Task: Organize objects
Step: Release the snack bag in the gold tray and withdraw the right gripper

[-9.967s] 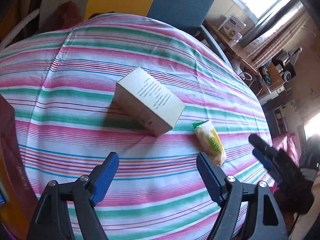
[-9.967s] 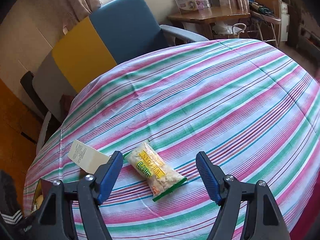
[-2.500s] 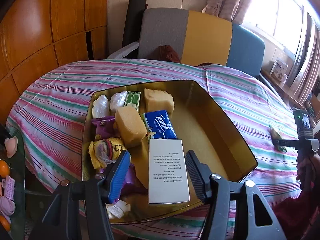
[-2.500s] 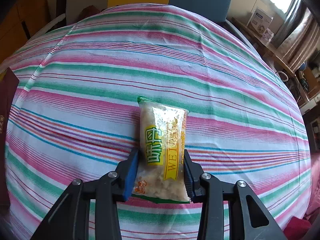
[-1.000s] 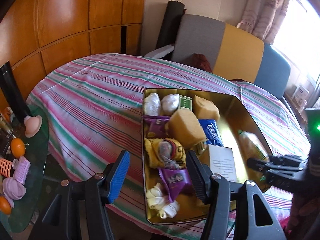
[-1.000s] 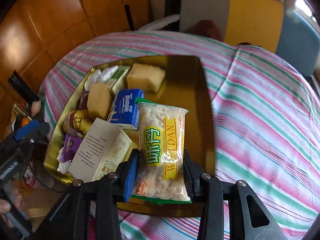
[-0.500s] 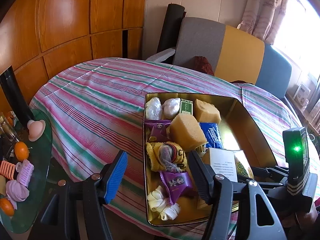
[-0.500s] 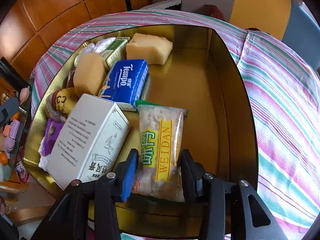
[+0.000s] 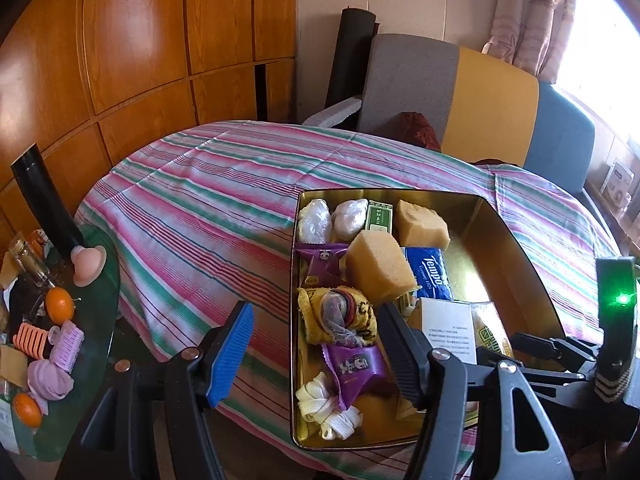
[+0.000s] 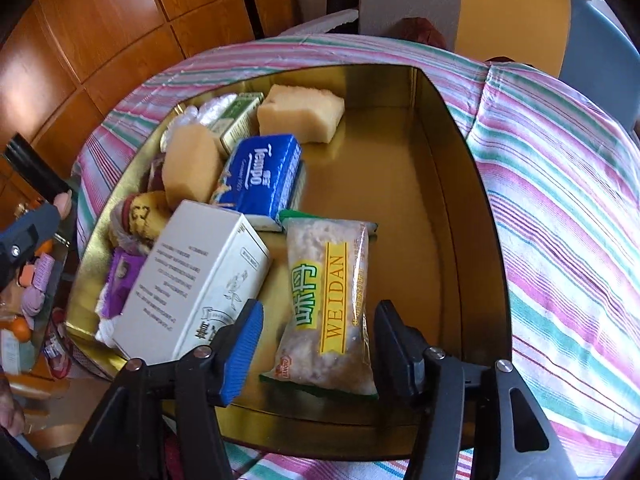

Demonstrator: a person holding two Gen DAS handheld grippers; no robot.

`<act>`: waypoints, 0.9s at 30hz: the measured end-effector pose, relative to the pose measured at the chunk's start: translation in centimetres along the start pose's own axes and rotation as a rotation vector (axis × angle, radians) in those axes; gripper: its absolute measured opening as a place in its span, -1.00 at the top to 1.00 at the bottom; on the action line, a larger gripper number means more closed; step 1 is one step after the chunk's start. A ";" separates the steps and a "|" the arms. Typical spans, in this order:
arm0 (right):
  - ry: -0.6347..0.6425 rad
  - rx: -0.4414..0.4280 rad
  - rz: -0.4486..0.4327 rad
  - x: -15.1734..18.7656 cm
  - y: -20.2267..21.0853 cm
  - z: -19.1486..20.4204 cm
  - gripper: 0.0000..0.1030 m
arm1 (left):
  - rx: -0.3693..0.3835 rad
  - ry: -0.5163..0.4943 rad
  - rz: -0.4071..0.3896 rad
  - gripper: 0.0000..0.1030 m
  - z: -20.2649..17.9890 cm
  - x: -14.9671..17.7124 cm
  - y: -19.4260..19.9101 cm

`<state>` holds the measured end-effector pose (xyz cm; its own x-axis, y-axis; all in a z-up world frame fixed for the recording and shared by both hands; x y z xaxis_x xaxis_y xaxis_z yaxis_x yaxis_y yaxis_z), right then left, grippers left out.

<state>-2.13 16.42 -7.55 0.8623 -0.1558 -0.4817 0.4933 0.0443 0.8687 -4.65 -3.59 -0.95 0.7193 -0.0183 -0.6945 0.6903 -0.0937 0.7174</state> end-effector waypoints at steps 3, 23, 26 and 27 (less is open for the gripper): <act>-0.002 0.027 -0.042 0.1 1.0 0.2 -0.22 | -0.005 0.003 0.007 -0.26 -0.3 -0.1 0.1; -0.093 0.193 -0.316 0.7 8.3 -2.2 -0.61 | 0.110 -0.070 -0.014 -0.14 -4.5 0.5 2.0; -0.097 0.196 -0.317 0.9 8.3 -2.3 -0.61 | 0.115 -0.072 -0.006 0.02 -4.7 0.9 2.0; -0.097 0.198 -0.317 1.0 8.2 -2.4 -0.61 | 0.114 -0.072 -0.004 0.05 -4.8 1.0 1.9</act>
<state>3.07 18.96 -1.17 0.6510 -0.2244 -0.7252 0.6941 -0.2108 0.6883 -2.25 0.96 0.02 0.7062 -0.0889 -0.7024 0.6769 -0.2060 0.7066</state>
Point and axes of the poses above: each gripper's, at about its wrist camera, not at the fingertips, and y roughly against the way its jaws point, z to its left, x to its underside, the point moved 3 cm from there along -y, roughly the way its jaws point, and after that the axes turned 2 degrees about y, right-handed, at the moved point
